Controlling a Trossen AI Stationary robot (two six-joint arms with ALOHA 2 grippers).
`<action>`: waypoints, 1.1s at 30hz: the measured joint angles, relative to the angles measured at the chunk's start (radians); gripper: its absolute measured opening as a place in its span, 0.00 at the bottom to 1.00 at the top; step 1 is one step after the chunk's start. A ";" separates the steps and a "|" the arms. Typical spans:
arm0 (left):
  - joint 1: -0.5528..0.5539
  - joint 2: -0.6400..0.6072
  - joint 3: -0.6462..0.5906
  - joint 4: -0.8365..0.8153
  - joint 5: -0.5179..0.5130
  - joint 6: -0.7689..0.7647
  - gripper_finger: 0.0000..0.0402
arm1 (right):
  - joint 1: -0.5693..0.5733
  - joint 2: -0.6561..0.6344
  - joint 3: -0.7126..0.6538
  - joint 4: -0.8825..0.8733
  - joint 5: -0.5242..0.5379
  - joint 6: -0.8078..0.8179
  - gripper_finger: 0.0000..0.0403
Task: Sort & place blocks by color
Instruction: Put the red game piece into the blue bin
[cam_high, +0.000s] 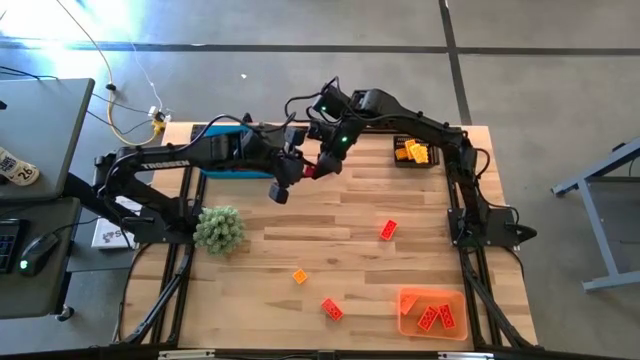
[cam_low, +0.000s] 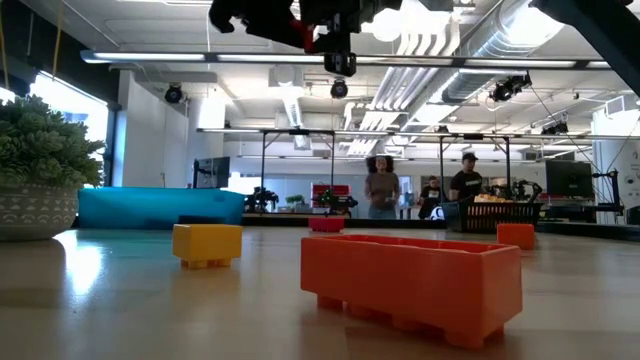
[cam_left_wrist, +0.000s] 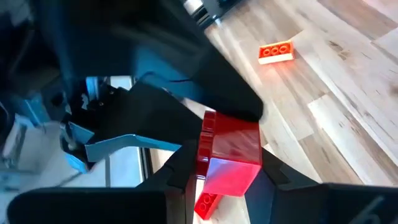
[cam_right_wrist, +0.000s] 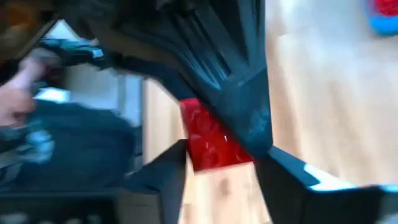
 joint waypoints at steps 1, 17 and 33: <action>0.001 0.002 0.000 0.001 -0.010 -0.006 0.18 | 0.001 0.000 0.000 0.008 0.036 -0.001 0.45; 0.134 0.003 0.000 -0.223 -0.249 -0.111 0.18 | -0.101 0.001 0.000 0.000 0.181 -0.031 0.71; 0.472 0.195 0.000 -0.454 -0.252 -0.336 0.18 | -0.182 0.001 0.000 -0.002 0.261 -0.082 0.71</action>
